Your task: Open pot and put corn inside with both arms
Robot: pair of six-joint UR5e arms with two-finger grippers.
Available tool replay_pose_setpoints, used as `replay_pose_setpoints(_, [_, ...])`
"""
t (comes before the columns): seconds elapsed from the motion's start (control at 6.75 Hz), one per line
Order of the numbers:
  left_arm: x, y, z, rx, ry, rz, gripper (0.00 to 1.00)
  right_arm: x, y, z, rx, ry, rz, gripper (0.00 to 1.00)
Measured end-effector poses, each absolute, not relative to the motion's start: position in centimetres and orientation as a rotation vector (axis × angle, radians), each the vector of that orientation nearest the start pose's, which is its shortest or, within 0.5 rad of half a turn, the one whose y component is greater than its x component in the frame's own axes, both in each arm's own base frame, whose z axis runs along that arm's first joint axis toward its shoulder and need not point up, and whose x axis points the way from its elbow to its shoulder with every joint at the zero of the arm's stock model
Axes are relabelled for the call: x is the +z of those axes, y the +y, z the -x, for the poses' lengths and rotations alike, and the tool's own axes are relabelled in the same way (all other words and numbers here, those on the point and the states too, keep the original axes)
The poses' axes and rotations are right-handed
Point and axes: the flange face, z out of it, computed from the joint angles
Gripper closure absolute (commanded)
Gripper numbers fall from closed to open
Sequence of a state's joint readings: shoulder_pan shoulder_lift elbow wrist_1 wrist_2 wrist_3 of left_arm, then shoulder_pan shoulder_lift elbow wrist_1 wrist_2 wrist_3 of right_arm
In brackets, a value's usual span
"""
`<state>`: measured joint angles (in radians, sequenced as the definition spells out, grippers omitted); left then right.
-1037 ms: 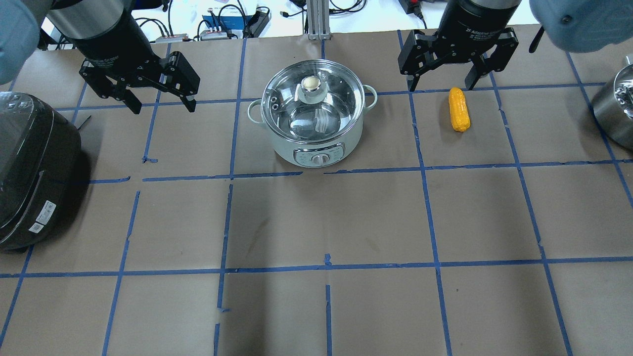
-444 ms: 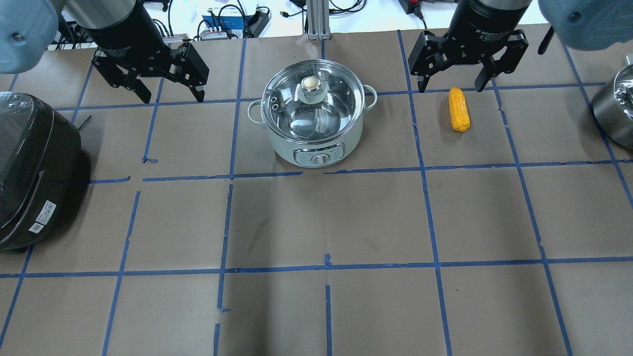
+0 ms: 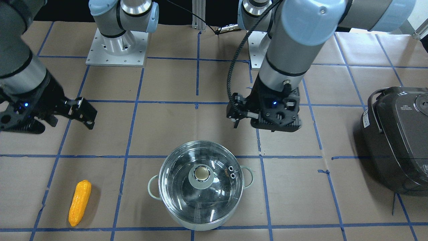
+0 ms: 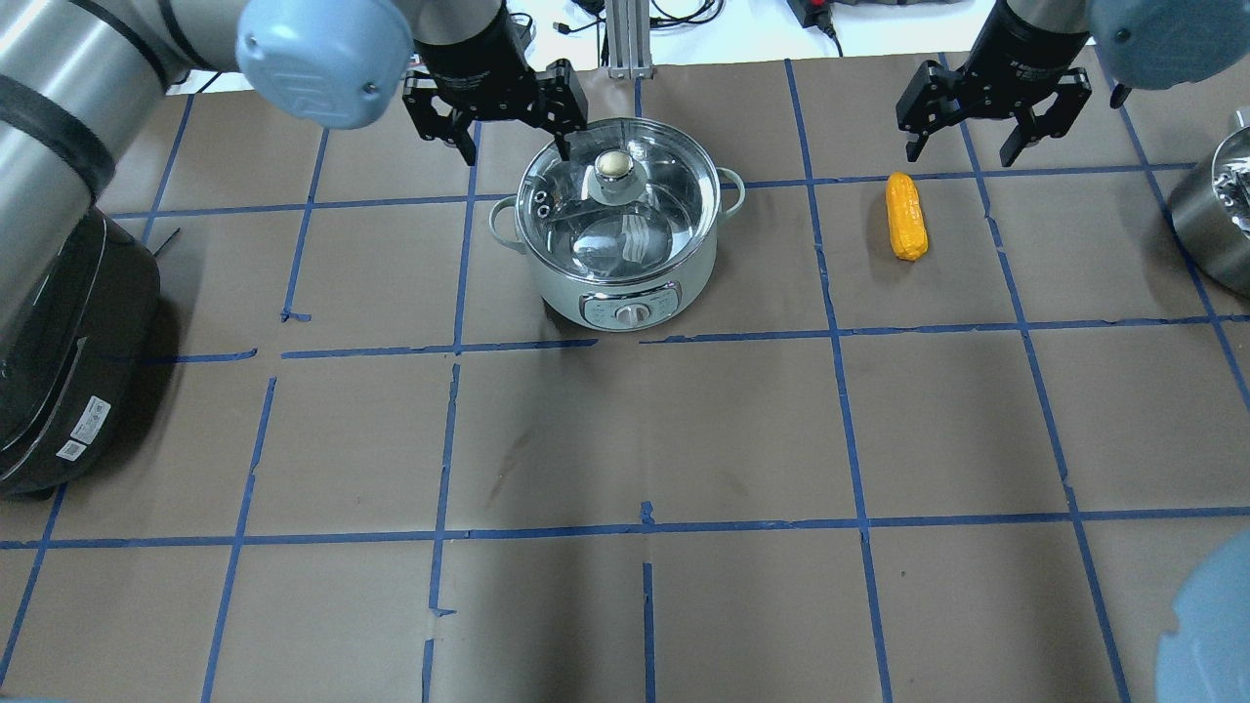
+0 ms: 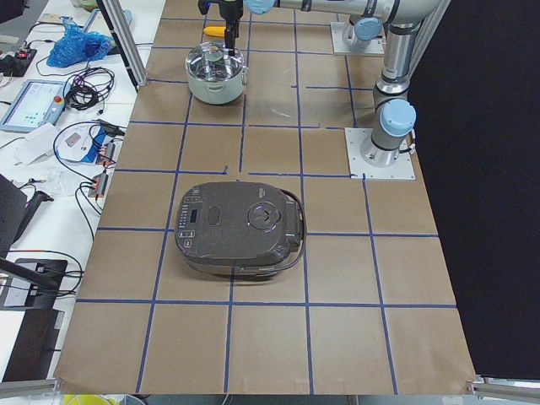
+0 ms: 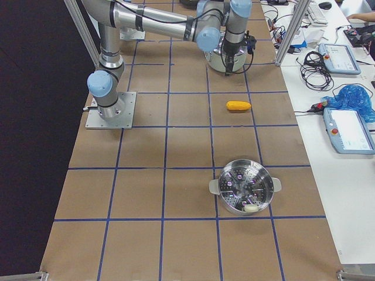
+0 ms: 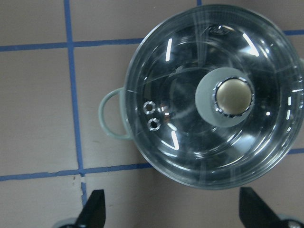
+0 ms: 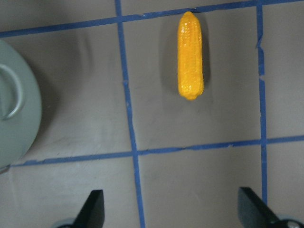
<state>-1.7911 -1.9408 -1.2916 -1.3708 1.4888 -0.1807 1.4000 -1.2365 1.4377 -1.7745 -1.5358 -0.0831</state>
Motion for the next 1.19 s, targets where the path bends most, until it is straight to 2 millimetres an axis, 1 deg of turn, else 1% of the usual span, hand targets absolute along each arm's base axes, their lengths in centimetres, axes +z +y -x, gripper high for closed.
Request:
replay_pose_setpoints(0.15, [42.2, -61.6, 30.6, -0.168, 3.291, -0.064, 0.00, 34.3, -66.0, -1.2, -0.008, 3.119, -0.099, 0.02])
replay_pose_setpoints(0.3, [40.9, -62.4, 32.1, -0.185, 3.320, -0.057, 0.00, 29.7, -67.7, -0.4, -0.035, 3.135, -0.060, 0.02])
replay_pose_setpoints(0.44, [39.7, -63.1, 32.8, -0.210, 3.332, -0.037, 0.00, 25.3, -69.2, 0.0, -0.095, 3.143, -0.043, 0.07])
replay_pose_setpoints(0.59, [38.4, -63.9, 33.2, -0.233, 3.336, -0.010, 0.00, 22.1, -70.1, 0.2, -0.133, 3.145, -0.036, 0.12])
replay_pose_setpoints(0.74, [37.2, -64.6, 33.4, -0.235, 3.337, 0.003, 0.00, 20.5, -70.4, 0.2, -0.141, 3.144, -0.035, 0.29])
replay_pose_setpoints(0.89, [36.1, -64.9, 33.5, -0.225, 3.336, 0.004, 0.02, 19.7, -70.4, 0.2, -0.132, 3.142, -0.035, 0.60])
replay_pose_setpoints(1.04, [35.5, -65.2, 33.6, -0.219, 3.333, -0.002, 0.04, 19.4, -70.4, 0.2, -0.122, 3.140, -0.036, 0.79])
replay_pose_setpoints(1.19, [35.3, -65.2, 33.6, -0.218, 3.331, -0.004, 0.08, 19.1, -70.3, 0.1, -0.112, 3.136, -0.036, 0.92])
